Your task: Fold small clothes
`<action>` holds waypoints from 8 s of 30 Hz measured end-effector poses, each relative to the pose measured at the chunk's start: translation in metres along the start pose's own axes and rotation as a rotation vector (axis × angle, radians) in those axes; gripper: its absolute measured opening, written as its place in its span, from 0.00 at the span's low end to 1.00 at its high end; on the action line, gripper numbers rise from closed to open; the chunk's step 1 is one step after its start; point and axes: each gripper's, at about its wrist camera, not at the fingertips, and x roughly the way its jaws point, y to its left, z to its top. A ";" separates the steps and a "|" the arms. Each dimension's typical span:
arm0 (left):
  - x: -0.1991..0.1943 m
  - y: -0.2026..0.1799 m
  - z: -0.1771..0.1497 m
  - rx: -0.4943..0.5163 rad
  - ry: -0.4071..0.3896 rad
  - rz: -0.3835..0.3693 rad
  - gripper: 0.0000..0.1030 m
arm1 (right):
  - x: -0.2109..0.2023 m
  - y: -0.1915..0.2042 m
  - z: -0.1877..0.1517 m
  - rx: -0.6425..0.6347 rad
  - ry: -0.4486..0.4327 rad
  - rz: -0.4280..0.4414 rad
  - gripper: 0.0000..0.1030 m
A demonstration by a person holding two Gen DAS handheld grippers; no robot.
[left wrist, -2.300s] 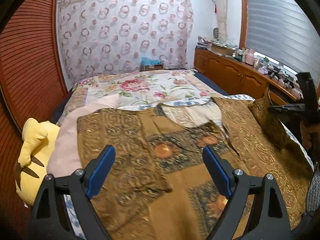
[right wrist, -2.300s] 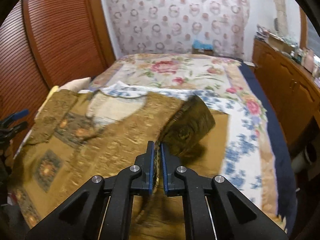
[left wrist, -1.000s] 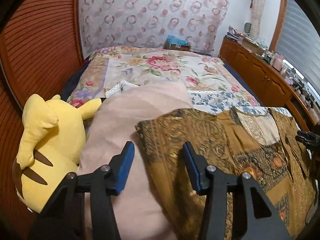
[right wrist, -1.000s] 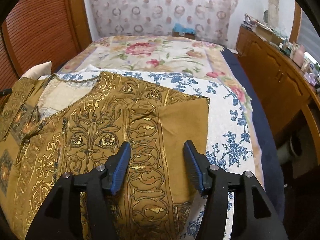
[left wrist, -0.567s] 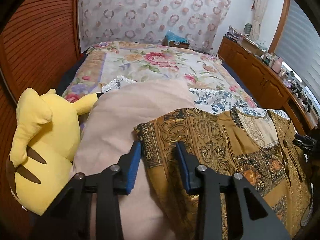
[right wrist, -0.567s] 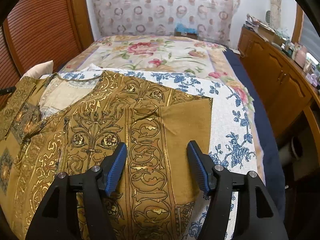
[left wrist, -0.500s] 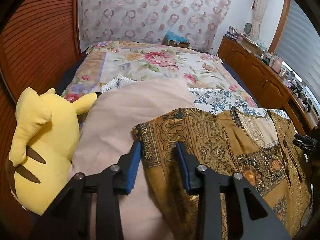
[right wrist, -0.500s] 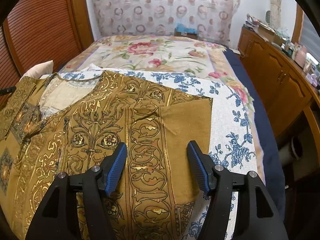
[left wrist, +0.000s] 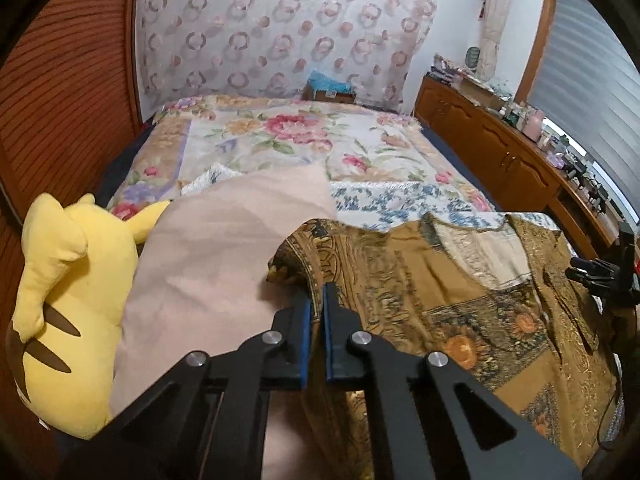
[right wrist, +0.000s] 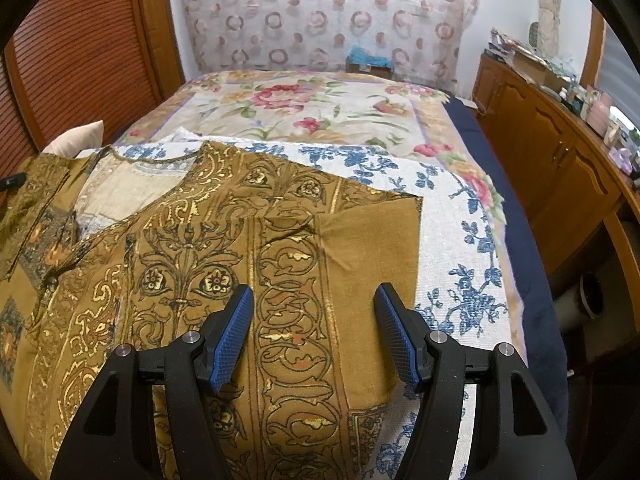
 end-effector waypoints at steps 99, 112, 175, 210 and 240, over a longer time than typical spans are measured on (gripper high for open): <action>-0.099 -0.016 -0.146 0.079 0.051 0.136 0.50 | -0.134 0.003 -0.133 0.025 -0.112 0.062 0.42; -0.086 -0.011 -0.148 0.078 0.105 0.098 0.51 | -0.113 -0.006 -0.134 0.053 -0.054 0.048 0.61; -0.401 -0.071 0.059 0.219 -0.716 0.044 0.05 | -0.481 0.031 0.050 -0.162 -0.762 0.135 0.09; -0.070 0.001 -0.028 0.053 -0.092 0.118 0.45 | -0.067 0.003 0.028 0.011 -0.123 0.096 0.41; -0.052 0.018 -0.063 0.011 -0.039 0.125 0.38 | -0.059 0.076 0.009 0.044 -0.132 0.278 0.02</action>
